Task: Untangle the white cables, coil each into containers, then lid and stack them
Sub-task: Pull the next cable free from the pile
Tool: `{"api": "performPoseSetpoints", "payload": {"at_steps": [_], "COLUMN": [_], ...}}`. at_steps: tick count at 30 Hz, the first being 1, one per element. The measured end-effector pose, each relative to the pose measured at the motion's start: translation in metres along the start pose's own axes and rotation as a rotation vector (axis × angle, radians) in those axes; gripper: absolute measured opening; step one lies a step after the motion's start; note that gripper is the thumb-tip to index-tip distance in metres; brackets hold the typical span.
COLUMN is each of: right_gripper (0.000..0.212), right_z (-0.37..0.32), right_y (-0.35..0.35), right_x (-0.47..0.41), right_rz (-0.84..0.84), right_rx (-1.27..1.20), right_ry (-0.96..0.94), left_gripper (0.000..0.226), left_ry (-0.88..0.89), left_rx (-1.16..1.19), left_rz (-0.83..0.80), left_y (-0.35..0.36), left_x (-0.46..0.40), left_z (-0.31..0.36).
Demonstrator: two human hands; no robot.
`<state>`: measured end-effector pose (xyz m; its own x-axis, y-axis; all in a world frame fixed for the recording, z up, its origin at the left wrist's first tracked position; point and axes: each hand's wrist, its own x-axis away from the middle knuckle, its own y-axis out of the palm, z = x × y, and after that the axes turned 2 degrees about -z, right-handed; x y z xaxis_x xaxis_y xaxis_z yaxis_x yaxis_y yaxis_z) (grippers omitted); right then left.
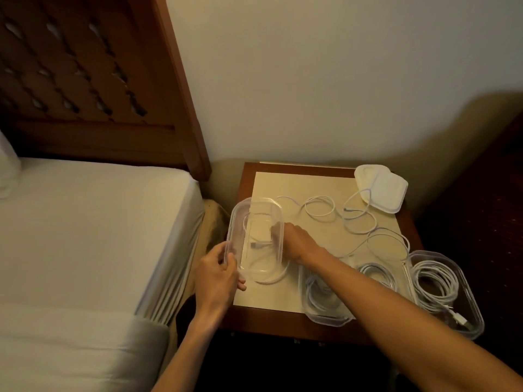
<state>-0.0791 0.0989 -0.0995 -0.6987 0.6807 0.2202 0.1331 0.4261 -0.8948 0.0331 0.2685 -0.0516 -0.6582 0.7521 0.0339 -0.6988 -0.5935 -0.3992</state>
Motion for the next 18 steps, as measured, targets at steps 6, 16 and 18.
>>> {"api": "performPoseSetpoints", "payload": {"at_steps": [6, 16, 18], "right_gripper": [0.015, 0.012, 0.011], "right_z": [0.025, 0.045, 0.046], "right_y": [-0.022, -0.032, -0.03], "right_x": [-0.03, -0.049, -0.049], "right_rz": [0.167, 0.357, 0.366], "right_rx": [-0.144, -0.34, -0.371], "right_ry": [0.153, 0.19, 0.207], "left_gripper": [0.03, 0.011, 0.012], "left_ry": [0.002, -0.089, -0.099], "left_rx": [-0.027, -0.063, -0.076], "left_rz": [-0.028, -0.014, -0.02], "left_y": [0.012, 0.019, 0.02], "left_x": [0.006, 0.016, 0.017], "left_z": [-0.008, -0.032, -0.037]}}
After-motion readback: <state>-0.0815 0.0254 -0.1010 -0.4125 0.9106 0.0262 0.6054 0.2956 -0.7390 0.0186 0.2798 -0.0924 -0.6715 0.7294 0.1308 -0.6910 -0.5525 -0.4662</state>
